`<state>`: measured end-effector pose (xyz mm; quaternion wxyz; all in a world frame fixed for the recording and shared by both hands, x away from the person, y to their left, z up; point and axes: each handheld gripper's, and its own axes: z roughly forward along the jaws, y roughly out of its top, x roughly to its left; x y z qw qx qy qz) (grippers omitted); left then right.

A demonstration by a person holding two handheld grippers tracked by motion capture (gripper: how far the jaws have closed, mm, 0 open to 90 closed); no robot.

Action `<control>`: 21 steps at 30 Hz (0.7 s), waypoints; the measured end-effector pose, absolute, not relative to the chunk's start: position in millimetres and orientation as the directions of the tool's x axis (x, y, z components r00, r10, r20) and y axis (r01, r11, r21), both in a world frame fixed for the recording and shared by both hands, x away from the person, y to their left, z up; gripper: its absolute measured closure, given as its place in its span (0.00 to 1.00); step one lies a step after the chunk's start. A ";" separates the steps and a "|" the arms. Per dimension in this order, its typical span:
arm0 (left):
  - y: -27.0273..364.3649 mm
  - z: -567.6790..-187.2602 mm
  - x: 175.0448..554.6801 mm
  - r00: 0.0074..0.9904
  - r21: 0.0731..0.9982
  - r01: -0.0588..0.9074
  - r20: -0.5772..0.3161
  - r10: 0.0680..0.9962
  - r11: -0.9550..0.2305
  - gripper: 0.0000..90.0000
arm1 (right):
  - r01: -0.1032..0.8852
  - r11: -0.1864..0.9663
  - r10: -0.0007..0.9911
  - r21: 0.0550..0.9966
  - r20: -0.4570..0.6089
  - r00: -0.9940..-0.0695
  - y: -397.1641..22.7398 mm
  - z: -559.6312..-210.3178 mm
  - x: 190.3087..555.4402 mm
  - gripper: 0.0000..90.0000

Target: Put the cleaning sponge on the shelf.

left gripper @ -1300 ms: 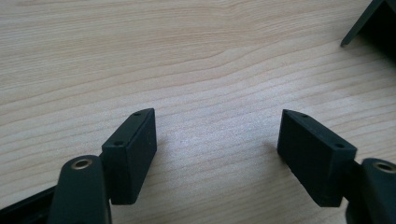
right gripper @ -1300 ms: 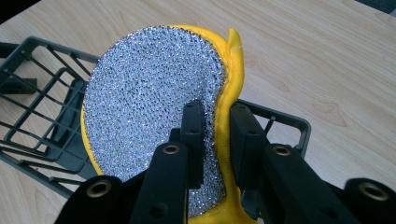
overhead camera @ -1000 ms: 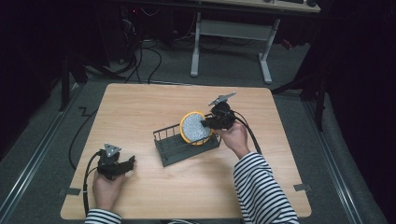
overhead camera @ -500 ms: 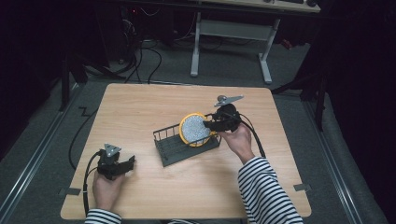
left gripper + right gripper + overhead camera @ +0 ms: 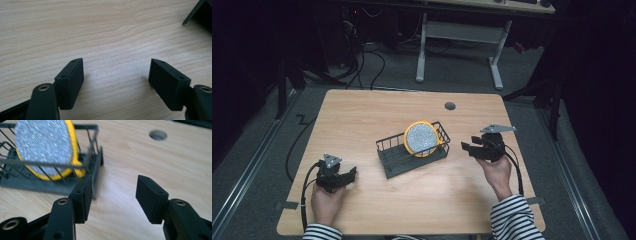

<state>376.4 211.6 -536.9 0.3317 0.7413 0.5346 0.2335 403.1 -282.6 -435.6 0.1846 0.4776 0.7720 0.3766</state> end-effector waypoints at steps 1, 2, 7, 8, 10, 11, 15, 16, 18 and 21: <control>211.6 -536.9 376.4 0.319 0.742 0.638 -0.008 0.948 -0.209 0.32 | 0.592 0.244 0.881 0.768 0.081 -0.467 -288.4 -437.6 398.4 0.53; 211.6 -536.9 376.4 0.319 0.742 0.638 -0.008 0.948 -0.209 0.32 | 0.593 0.237 0.882 0.770 0.086 -0.464 -291.9 -438.8 396.6 0.53; 211.5 -536.9 376.3 0.319 0.742 0.638 -0.008 0.948 -0.208 0.32 | 0.603 0.205 0.893 0.771 0.105 -0.438 -304.4 -445.7 385.0 0.53; 211.5 -536.9 376.3 0.318 0.742 0.638 -0.008 0.948 -0.208 0.32 | 0.599 0.198 0.893 0.776 0.109 -0.436 -306.2 -448.1 382.5 0.53; 211.5 -536.9 376.3 0.318 0.741 0.638 -0.008 0.948 -0.208 0.32 | 0.610 0.193 0.895 0.769 0.117 -0.431 -309.9 -455.3 377.9 0.52; 211.5 -536.9 376.3 0.318 0.742 0.638 -0.008 0.948 -0.208 0.32 | 0.602 0.192 0.894 0.775 0.115 -0.433 -311.6 -459.7 375.4 0.52; 211.5 -536.9 376.3 0.318 0.741 0.638 -0.008 0.948 -0.208 0.32 | 0.623 0.171 0.901 0.763 0.134 -0.412 -318.5 -478.9 366.7 0.51; 211.5 -536.9 376.3 0.318 0.742 0.638 -0.008 0.948 -0.208 0.32 | 0.629 0.163 0.906 0.760 0.137 -0.400 -320.5 -484.0 364.2 0.51; 211.5 -536.9 376.3 0.318 0.742 0.638 -0.008 0.948 -0.208 0.32 | 0.634 0.166 0.918 0.755 0.116 -0.379 -323.7 -492.9 359.5 0.50; 211.4 -536.9 376.3 0.318 0.741 0.638 -0.009 0.948 -0.207 0.32 | 0.638 0.186 0.927 0.747 0.082 -0.365 -324.3 -505.1 351.9 0.49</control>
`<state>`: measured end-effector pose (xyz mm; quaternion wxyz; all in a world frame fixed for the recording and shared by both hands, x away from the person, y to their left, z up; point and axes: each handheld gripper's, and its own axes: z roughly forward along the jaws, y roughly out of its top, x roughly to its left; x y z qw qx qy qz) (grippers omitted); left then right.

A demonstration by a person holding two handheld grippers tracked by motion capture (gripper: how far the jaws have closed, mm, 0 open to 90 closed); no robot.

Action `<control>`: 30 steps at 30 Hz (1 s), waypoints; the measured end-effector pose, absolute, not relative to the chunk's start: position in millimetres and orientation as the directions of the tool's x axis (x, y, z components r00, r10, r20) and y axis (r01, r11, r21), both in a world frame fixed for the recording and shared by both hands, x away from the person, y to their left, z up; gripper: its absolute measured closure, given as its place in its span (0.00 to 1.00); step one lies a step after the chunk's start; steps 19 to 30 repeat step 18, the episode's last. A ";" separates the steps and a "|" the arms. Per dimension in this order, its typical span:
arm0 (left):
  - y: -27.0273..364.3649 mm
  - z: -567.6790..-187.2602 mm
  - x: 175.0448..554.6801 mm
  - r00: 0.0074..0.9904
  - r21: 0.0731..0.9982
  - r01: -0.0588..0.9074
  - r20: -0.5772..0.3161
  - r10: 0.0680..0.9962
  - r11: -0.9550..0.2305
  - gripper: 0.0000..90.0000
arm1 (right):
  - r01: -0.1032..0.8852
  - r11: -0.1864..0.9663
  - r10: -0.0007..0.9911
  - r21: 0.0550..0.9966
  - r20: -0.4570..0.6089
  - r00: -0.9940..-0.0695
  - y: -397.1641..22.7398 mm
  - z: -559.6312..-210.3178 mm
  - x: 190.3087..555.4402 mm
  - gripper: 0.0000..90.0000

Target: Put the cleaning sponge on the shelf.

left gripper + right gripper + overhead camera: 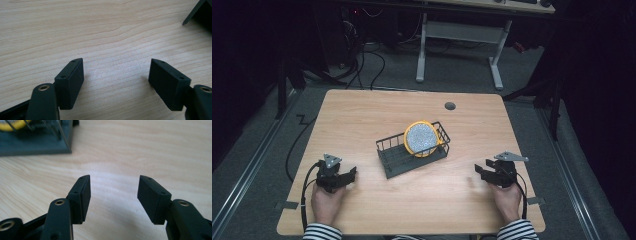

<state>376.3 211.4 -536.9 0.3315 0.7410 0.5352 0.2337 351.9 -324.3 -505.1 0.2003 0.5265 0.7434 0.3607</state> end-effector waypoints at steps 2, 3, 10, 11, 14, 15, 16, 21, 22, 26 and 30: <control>211.4 -536.9 376.3 0.318 0.741 0.638 -0.008 0.948 -0.208 0.32 | 0.643 0.179 0.931 0.745 0.084 -0.356 -325.5 -511.9 349.4 0.48; 211.5 -536.9 376.3 0.318 0.741 0.638 -0.008 0.948 -0.208 0.32 | 0.647 0.175 0.934 0.742 0.082 -0.347 -325.8 -515.5 348.0 0.48; 211.4 -536.9 376.2 0.317 0.742 0.638 -0.008 0.948 -0.207 0.32 | 0.646 0.208 0.948 0.734 0.011 -0.318 -322.4 -530.1 343.0 0.45; 211.4 -536.9 376.2 0.317 0.741 0.638 -0.008 0.948 -0.207 0.32 | 0.640 0.238 0.948 0.731 -0.031 -0.317 -317.3 -530.2 342.1 0.45; 211.3 -536.9 376.0 0.316 0.742 0.639 -0.009 0.949 -0.206 0.32 | 0.645 0.228 0.949 0.729 -0.019 -0.314 -317.6 -530.4 342.8 0.43; 211.3 -536.9 376.0 0.316 0.741 0.639 -0.008 0.949 -0.206 0.32 | 0.645 0.229 0.949 0.729 -0.020 -0.315 -317.5 -530.4 342.8 0.43; 211.3 -536.9 376.0 0.316 0.742 0.639 -0.009 0.949 -0.206 0.32 | 0.645 0.229 0.949 0.730 -0.020 -0.315 -317.5 -530.4 342.8 0.43; 211.3 -536.9 376.0 0.316 0.742 0.639 -0.009 0.949 -0.206 0.32 | 0.645 0.228 0.949 0.729 -0.019 -0.314 -317.5 -530.4 342.7 0.43; 211.3 -536.9 376.0 0.316 0.742 0.639 -0.009 0.949 -0.206 0.32 | 0.645 0.228 0.949 0.729 -0.019 -0.314 -317.5 -530.4 342.7 0.43; 211.3 -536.9 376.0 0.316 0.742 0.639 -0.009 0.949 -0.206 0.32 | 0.645 0.228 0.949 0.729 -0.019 -0.314 -317.5 -530.4 342.7 0.43; 211.3 -536.9 376.0 0.316 0.742 0.639 -0.009 0.949 -0.206 0.32 | 0.645 0.228 0.949 0.729 -0.019 -0.314 -317.5 -530.4 342.7 0.43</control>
